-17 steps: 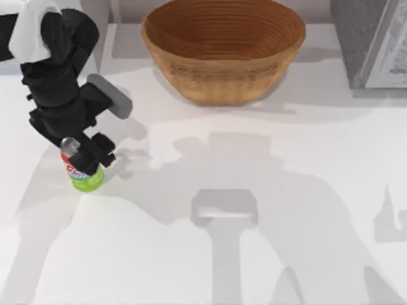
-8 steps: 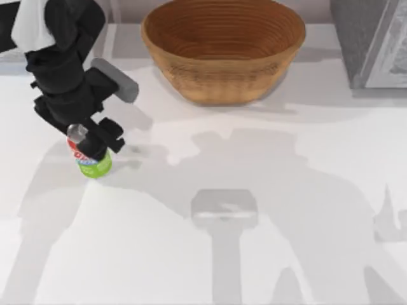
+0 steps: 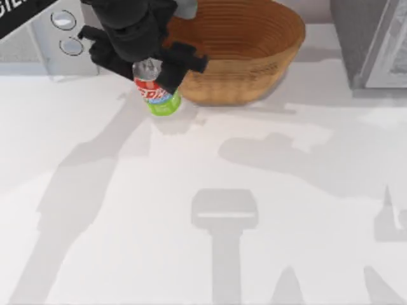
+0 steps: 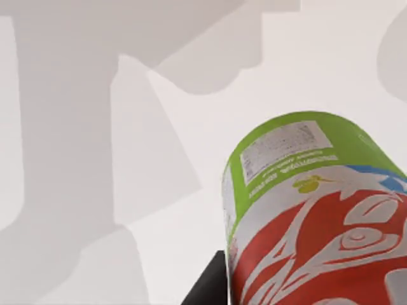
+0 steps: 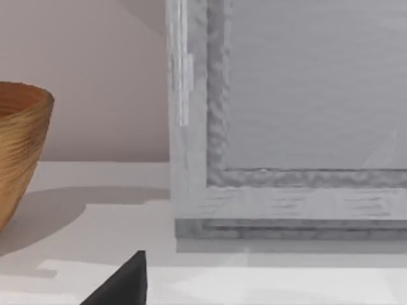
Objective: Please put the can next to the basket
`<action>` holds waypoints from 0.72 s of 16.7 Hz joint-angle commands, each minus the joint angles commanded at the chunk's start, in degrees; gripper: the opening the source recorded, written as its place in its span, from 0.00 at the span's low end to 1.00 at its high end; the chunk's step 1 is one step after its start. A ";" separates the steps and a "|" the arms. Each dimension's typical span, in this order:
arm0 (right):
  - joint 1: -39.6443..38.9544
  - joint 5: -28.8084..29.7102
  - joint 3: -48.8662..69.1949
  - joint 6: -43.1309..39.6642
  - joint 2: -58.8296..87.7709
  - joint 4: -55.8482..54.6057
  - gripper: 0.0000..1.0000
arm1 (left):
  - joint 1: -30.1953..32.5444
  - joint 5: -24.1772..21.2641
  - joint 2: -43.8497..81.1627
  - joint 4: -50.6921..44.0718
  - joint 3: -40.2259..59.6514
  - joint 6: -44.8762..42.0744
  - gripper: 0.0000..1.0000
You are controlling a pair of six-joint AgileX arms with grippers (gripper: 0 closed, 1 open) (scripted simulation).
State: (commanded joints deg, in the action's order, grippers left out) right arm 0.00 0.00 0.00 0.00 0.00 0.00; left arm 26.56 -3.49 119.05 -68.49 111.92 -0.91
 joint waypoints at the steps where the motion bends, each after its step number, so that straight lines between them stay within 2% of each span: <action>1: 0.00 0.00 0.00 0.00 0.00 0.00 1.00 | 1.76 -0.10 1.84 -1.54 2.70 5.42 0.00; 4: 0.00 0.00 0.00 0.00 0.00 0.00 1.00 | 7.00 0.22 8.30 -5.59 8.87 20.78 0.00; 7: 0.00 0.00 0.00 0.00 0.00 0.00 1.00 | 11.57 1.38 14.48 -8.05 12.29 32.38 0.00; 12: 0.00 0.00 0.00 0.00 0.00 0.00 1.00 | 15.09 3.25 20.04 -8.99 14.76 40.71 0.00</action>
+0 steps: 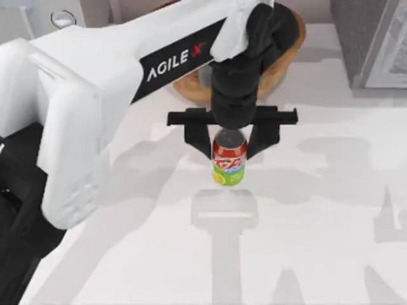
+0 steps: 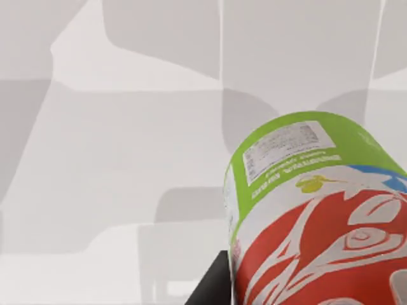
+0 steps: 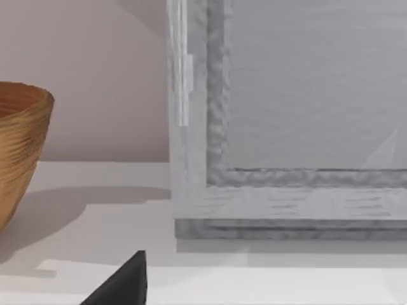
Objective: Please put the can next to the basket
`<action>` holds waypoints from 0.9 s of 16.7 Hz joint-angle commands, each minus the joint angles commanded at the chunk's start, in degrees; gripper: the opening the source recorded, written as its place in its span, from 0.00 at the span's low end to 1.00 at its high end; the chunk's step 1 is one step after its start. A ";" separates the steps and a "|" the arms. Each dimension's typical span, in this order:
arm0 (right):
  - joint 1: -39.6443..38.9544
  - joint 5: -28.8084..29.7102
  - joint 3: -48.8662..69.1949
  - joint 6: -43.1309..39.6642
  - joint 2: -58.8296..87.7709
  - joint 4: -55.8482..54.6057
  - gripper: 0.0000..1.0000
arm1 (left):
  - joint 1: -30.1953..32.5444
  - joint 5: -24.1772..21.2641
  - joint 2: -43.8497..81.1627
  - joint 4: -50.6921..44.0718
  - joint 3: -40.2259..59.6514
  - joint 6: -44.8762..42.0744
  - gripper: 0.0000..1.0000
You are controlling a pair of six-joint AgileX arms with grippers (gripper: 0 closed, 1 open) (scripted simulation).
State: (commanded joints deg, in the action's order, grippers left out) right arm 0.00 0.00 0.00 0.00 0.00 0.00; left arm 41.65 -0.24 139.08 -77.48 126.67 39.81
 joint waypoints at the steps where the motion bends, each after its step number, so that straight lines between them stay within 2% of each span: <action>1: 0.00 0.00 0.00 0.00 0.00 0.00 1.00 | 0.00 0.00 0.00 0.00 0.00 0.00 0.00; 13: 0.00 0.00 0.00 0.00 0.00 0.00 1.00 | -0.01 0.00 -0.01 1.82 -1.83 -0.01 0.00; 15: 0.00 0.00 0.00 0.00 0.00 0.00 1.00 | -0.01 0.00 -0.01 1.82 -1.83 -0.01 0.15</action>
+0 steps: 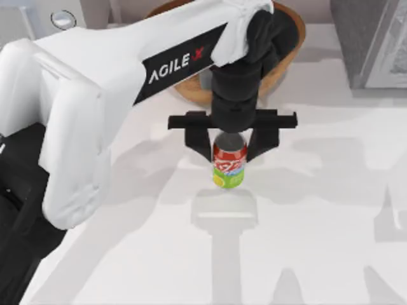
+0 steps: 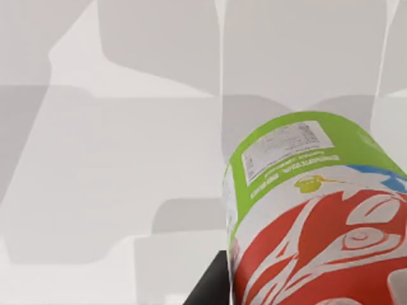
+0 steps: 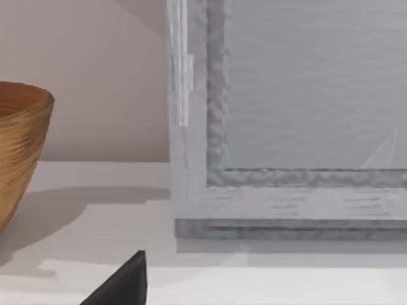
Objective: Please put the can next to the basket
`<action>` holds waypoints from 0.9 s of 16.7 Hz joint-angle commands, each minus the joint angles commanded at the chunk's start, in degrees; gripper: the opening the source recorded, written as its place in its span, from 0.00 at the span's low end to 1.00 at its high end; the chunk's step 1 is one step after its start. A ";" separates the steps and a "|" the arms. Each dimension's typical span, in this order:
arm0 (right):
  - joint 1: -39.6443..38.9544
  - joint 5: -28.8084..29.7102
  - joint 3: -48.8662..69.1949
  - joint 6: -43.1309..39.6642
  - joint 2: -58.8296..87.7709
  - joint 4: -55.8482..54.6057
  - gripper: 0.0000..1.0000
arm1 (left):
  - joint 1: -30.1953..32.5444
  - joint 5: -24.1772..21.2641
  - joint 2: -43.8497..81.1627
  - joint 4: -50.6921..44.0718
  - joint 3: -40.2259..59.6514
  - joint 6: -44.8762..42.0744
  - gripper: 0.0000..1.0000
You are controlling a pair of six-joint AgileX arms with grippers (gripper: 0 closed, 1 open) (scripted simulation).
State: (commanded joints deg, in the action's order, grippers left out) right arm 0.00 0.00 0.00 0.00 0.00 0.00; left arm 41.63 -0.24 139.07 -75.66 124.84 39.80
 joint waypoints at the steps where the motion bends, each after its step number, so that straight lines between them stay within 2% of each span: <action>1: 0.00 0.00 0.00 0.00 0.00 0.00 1.00 | 0.00 0.00 0.00 0.00 0.00 0.00 0.23; 11: 0.00 0.00 0.00 0.00 0.00 0.00 1.00 | 0.00 0.00 0.00 0.00 0.00 0.00 0.98; 15: 0.00 0.00 0.00 0.00 0.00 0.00 1.00 | 0.00 0.00 0.00 0.00 0.00 0.00 1.00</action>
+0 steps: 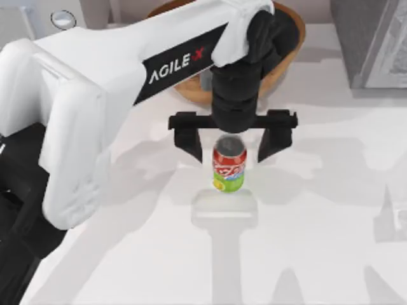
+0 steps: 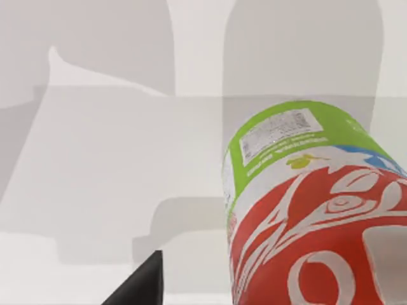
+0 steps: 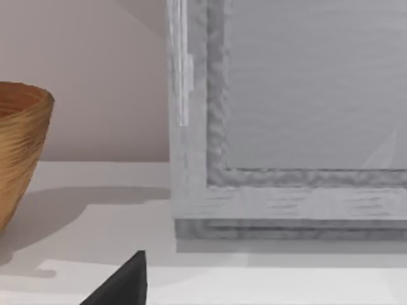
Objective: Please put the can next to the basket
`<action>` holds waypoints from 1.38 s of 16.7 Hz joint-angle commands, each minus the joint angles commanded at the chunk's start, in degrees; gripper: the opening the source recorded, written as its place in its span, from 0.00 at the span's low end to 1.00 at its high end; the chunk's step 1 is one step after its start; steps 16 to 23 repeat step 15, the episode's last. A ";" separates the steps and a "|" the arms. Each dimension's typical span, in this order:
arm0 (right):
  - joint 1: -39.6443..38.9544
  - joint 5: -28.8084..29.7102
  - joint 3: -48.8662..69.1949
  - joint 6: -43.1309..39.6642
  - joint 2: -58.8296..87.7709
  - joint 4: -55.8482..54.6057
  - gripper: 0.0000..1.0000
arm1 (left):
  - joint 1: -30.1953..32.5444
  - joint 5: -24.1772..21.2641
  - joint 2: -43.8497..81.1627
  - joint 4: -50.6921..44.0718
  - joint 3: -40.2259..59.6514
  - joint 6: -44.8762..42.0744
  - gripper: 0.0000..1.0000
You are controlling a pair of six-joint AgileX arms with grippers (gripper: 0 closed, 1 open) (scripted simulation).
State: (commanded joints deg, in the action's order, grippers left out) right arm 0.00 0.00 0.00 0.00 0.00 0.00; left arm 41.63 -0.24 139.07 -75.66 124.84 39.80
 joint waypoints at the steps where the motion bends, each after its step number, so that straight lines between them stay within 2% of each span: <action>1: 0.00 0.00 0.00 0.00 0.00 0.00 1.00 | 0.00 0.00 0.00 0.00 0.00 0.00 1.00; 7: 0.00 0.00 0.00 0.00 0.00 0.00 1.00 | 0.05 -0.02 0.14 -0.95 1.00 -0.12 1.00; 14: 0.00 0.00 0.00 0.00 0.00 0.00 1.00 | -0.06 -0.02 1.15 -9.84 10.98 0.03 1.00; 23: 0.00 0.00 0.00 0.00 0.00 0.00 1.00 | -0.07 -0.01 1.17 -10.02 11.18 0.04 1.00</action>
